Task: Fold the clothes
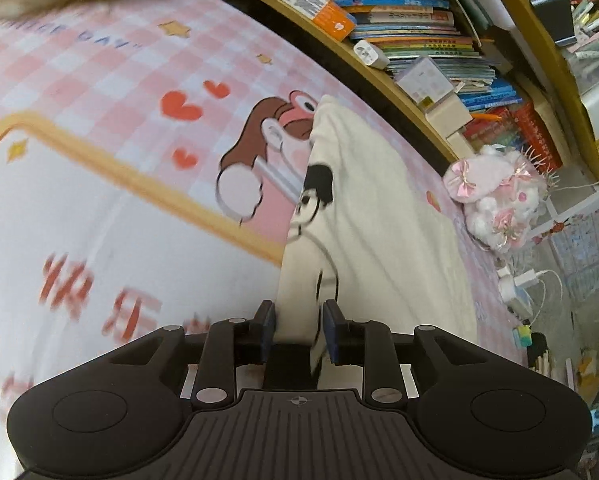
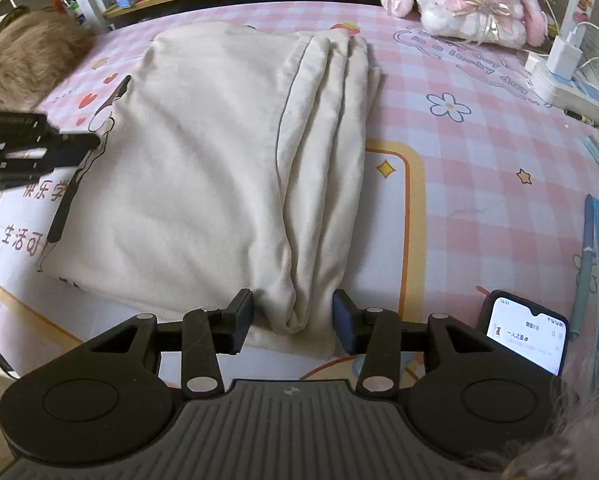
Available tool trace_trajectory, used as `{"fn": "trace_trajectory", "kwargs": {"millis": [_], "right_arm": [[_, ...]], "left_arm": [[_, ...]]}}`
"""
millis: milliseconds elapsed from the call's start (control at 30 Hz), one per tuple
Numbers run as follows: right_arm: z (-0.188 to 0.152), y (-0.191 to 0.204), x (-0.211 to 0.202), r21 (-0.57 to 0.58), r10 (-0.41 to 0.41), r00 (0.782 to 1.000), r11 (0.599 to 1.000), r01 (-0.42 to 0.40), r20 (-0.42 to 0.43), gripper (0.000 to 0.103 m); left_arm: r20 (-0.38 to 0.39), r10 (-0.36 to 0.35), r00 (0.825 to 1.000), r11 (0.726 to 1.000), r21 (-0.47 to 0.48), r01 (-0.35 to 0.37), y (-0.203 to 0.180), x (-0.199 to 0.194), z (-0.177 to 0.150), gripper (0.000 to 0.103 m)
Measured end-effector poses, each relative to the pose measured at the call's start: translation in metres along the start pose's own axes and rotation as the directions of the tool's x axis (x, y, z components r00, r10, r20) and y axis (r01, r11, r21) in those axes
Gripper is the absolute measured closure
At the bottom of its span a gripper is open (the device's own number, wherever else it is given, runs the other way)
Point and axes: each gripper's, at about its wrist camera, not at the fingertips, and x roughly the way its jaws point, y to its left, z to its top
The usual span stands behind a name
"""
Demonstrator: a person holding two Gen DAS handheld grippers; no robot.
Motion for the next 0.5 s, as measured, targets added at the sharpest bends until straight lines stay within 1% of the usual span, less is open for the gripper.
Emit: {"fn": "trace_trajectory", "kwargs": {"millis": [167,233,333,400,467,500], "right_arm": [[-0.004,-0.004,-0.001,0.006,0.026,0.999,1.000,-0.026,0.022,0.061],[-0.006,-0.006,-0.001,0.013,0.035,0.999,0.999,-0.035,0.031,0.061],[-0.008,-0.008,-0.002,0.034,0.049,0.998,0.998,-0.050,0.045,0.061],[-0.009,-0.010,-0.002,0.051,0.060,0.997,0.997,-0.063,0.053,0.061],[-0.011,-0.012,-0.003,0.071,0.072,0.996,0.995,-0.077,0.059,0.061],[-0.012,-0.013,-0.003,0.079,0.077,0.995,0.994,-0.082,0.062,0.061]], "left_arm": [[0.022,0.021,1.000,0.999,-0.028,-0.020,0.000,-0.015,-0.024,0.074],[0.033,0.027,0.999,0.999,-0.040,-0.026,0.000,-0.021,-0.033,0.066],[0.041,0.048,0.998,0.998,-0.031,-0.047,-0.005,-0.027,-0.044,0.066],[0.041,0.062,0.997,0.998,-0.008,-0.062,-0.010,-0.029,-0.049,0.072],[0.032,0.051,0.998,0.998,0.029,-0.052,-0.015,-0.030,-0.053,0.090],[0.026,0.043,0.999,0.998,0.054,-0.045,-0.018,-0.031,-0.053,0.097]]}}
